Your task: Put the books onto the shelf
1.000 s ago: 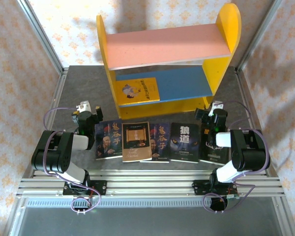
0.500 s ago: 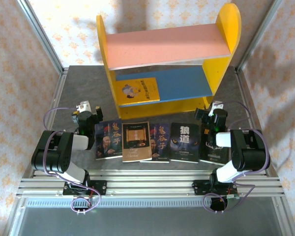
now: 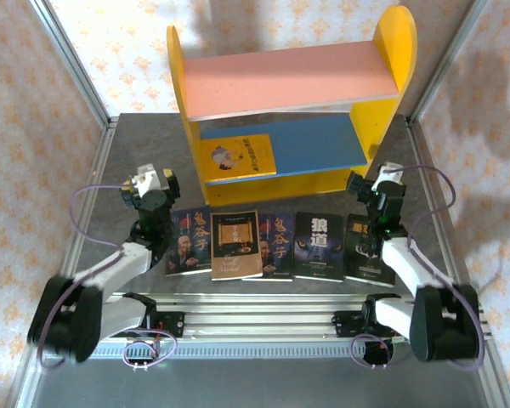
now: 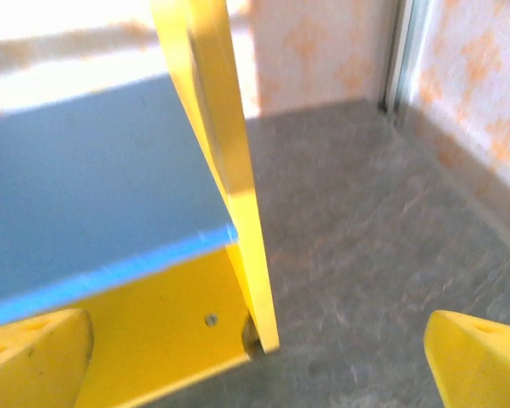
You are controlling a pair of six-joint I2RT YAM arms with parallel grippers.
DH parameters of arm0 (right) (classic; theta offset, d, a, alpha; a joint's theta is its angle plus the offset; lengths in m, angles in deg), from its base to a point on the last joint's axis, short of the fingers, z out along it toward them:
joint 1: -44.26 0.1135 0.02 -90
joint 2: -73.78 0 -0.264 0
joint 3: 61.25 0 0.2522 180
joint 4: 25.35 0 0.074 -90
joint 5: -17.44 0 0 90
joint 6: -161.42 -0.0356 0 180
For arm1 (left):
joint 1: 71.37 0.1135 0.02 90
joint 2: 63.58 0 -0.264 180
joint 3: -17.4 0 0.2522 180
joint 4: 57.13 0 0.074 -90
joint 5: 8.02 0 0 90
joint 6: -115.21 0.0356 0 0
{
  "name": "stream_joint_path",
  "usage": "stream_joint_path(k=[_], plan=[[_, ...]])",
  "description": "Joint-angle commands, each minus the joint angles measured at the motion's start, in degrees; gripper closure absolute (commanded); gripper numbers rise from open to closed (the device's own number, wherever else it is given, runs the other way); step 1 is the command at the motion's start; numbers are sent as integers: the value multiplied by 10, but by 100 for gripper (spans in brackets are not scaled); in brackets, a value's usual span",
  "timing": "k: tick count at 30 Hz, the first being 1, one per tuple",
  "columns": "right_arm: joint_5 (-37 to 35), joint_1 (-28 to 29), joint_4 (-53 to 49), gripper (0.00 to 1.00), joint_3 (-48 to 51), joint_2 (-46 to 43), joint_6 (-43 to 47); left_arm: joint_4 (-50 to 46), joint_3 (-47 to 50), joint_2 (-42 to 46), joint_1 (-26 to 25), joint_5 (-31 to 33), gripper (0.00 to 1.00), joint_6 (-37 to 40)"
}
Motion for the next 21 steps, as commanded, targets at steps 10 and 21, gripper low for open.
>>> stream_joint_path(k=[10, 21], plan=[[-43, 155, -395, 3, -157, -70, -127, -617, -249, 142, -25, -84, 1, -320], [27, 395, -414, 25, -226, 169, -290, -834, -306, 58, -76, -207, 3, -369]])
